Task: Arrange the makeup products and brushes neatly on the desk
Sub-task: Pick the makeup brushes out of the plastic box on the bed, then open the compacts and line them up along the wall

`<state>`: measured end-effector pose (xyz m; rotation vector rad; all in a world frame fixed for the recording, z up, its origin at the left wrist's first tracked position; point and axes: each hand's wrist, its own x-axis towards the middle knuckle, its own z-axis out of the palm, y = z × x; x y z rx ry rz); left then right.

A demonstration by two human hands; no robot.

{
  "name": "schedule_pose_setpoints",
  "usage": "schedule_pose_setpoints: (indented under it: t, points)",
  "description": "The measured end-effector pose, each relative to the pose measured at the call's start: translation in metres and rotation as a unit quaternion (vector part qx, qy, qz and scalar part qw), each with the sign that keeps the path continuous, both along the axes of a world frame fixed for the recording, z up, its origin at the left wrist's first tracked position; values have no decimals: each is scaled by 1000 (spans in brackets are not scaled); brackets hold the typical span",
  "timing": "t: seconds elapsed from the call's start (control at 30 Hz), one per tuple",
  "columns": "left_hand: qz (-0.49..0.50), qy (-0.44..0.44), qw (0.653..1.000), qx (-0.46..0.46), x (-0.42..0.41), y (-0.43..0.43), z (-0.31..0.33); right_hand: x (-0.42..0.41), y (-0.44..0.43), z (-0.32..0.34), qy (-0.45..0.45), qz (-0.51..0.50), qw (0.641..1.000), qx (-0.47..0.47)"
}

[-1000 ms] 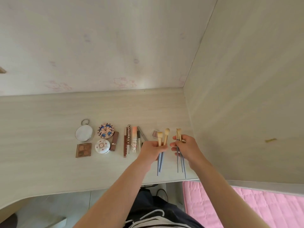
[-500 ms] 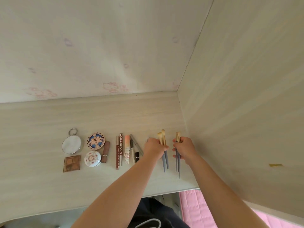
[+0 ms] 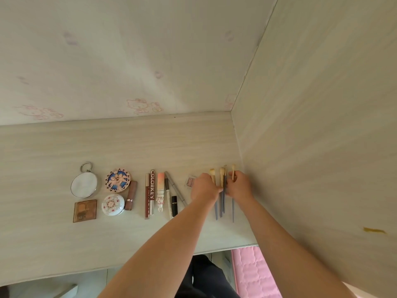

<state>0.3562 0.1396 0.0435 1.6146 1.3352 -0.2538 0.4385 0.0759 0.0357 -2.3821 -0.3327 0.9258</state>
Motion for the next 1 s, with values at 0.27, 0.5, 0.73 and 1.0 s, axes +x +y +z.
schedule_pose_setpoints:
  t: [0.27,0.5,0.73,1.0]
  points:
    - [-14,32,998,52,2,1,-2,2,-8,-3,-44,15,999,-17]
    - [-33,30,996,76,-7,0,-4,-7,-22,0,-56,17,998,13]
    - [-44,-17,991,123,-30,-7,9,-21,-38,12,-66,95,993,27]
    - [-31,-27,966,254,-90,-25,21,-44,-53,27,-146,276,950,4]
